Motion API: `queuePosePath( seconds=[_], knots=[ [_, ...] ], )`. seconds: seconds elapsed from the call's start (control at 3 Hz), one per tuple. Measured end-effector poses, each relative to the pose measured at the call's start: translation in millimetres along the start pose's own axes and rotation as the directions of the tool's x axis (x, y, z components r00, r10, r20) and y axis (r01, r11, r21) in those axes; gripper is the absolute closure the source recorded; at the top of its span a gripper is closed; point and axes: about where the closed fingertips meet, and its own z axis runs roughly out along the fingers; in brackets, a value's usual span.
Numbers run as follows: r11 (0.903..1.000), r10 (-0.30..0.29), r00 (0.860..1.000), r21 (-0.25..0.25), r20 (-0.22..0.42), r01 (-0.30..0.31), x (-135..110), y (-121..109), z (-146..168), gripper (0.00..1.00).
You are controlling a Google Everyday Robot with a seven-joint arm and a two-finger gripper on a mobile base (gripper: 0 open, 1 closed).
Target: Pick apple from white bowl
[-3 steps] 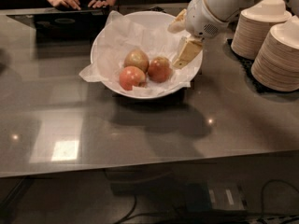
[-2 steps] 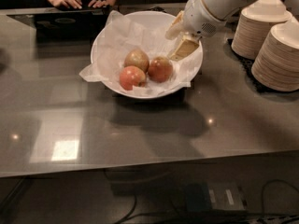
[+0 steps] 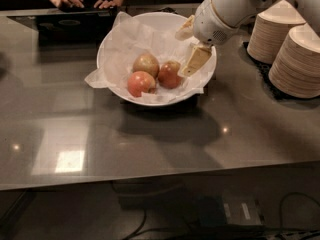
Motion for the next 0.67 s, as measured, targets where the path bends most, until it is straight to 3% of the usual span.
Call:
queuePosePath(
  seconds=[0.67],
  knots=[
    [0.9995,0.007,1.0,-0.032,0.027,-0.006,2,4,25,0.32]
  ],
)
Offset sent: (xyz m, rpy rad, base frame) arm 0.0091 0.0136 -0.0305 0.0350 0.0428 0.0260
